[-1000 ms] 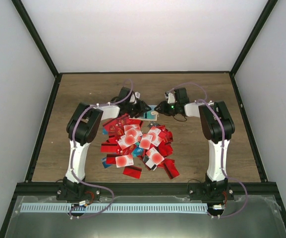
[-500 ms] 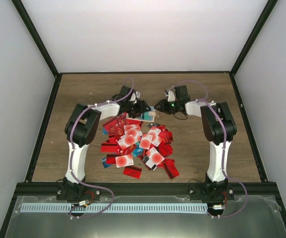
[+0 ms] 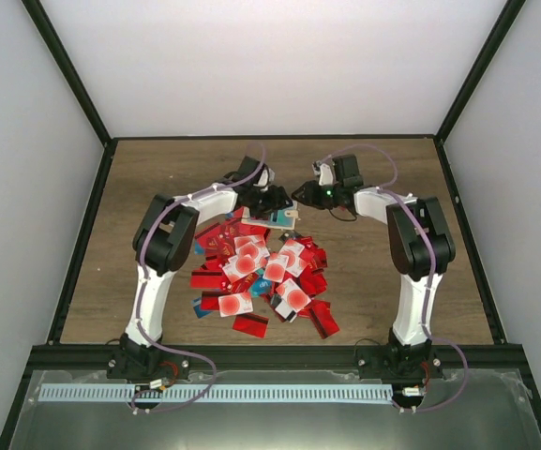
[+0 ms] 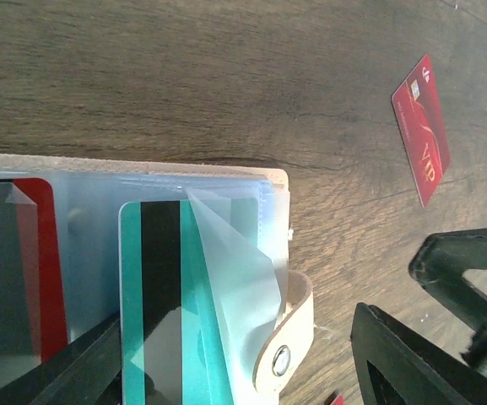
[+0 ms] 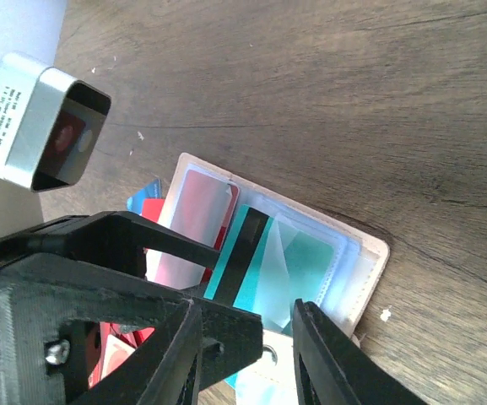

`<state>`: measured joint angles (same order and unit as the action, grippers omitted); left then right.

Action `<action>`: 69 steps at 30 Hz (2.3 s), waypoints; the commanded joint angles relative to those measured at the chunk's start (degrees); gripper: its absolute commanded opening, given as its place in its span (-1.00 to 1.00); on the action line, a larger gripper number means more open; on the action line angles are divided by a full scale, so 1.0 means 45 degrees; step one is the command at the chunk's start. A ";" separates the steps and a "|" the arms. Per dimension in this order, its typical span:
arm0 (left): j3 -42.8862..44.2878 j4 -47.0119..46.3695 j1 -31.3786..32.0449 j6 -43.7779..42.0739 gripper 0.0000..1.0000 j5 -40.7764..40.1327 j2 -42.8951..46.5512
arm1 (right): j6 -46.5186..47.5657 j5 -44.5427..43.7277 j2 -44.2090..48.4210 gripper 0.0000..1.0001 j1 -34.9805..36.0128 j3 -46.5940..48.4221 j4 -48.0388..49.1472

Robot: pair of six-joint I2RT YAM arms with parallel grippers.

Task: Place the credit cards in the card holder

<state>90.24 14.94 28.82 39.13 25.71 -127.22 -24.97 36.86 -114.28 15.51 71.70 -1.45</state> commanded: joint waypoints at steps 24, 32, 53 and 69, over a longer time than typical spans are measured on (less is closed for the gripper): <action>-0.1247 0.2113 0.0314 -0.1712 1.00 -0.3196 0.2817 | 0.0116 0.0772 0.2190 -0.36 -0.0052 -0.0851 0.0003; -0.2474 0.1955 0.0184 -0.3233 0.57 -0.4366 0.3981 | -0.0044 0.0402 0.2060 -0.36 0.1126 -0.0860 -0.0270; -0.1812 0.0982 -0.0662 -0.4141 -0.71 -0.1958 0.1918 | -0.1941 -0.2913 -0.0551 -0.48 0.3350 0.1142 -0.1172; -0.1406 0.1186 -0.0667 -0.4375 -0.74 -0.1945 0.1015 | -0.1160 -0.5510 -0.0094 -0.46 0.3320 0.1341 -0.2434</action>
<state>82.83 19.77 25.91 20.60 17.26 -121.69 -31.90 16.84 -116.53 30.20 75.40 -10.22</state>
